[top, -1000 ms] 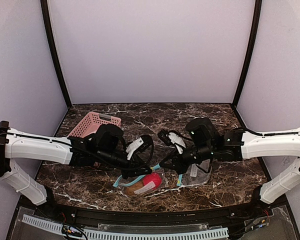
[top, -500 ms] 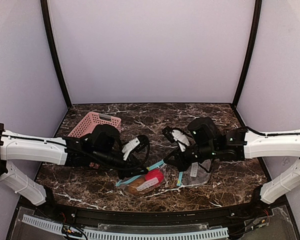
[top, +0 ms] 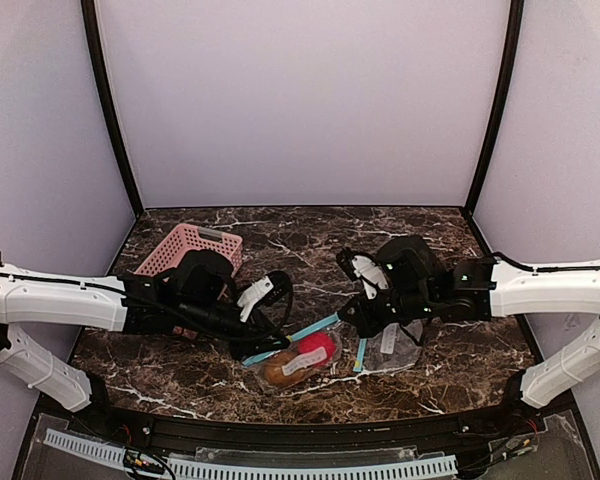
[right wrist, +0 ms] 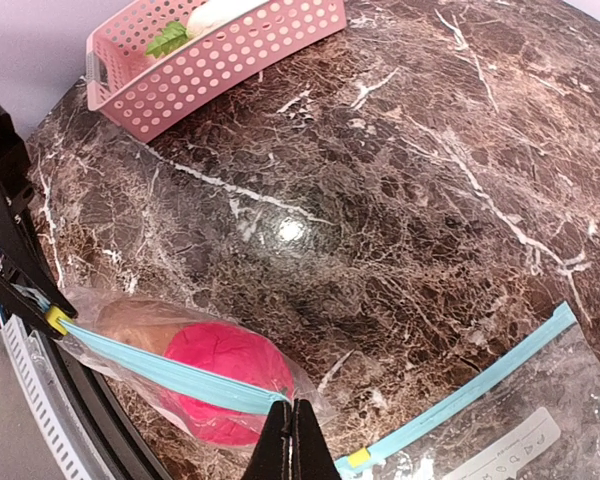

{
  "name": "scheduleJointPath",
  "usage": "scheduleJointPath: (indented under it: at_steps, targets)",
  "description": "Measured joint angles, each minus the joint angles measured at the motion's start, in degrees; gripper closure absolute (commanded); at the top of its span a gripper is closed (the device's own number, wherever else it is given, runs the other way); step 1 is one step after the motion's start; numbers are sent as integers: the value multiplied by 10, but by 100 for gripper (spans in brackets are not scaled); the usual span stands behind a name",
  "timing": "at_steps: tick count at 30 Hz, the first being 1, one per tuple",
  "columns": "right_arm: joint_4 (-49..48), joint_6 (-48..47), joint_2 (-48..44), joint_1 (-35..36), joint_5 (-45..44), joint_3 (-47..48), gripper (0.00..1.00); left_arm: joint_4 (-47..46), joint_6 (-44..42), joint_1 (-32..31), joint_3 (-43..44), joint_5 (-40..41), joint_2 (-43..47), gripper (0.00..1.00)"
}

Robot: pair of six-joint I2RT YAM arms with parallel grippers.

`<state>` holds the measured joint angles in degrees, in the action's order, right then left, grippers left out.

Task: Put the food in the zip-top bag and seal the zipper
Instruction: Zip the zipper of the food storage bag.

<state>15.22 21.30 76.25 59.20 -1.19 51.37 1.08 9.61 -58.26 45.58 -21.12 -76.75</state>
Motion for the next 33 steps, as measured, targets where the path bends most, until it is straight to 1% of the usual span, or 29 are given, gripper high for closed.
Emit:
scheduleJointPath:
  at_steps: [13,26,33]
  targets:
    - [31,31,-1,-26,-43,0,100,16,0,7,-16,4,14,99]
    - [56,35,-14,-52,-65,0,100,24,-2,11,-20,9,24,99]
    - [57,35,-14,-54,-64,0,100,24,-2,13,-21,17,28,99]
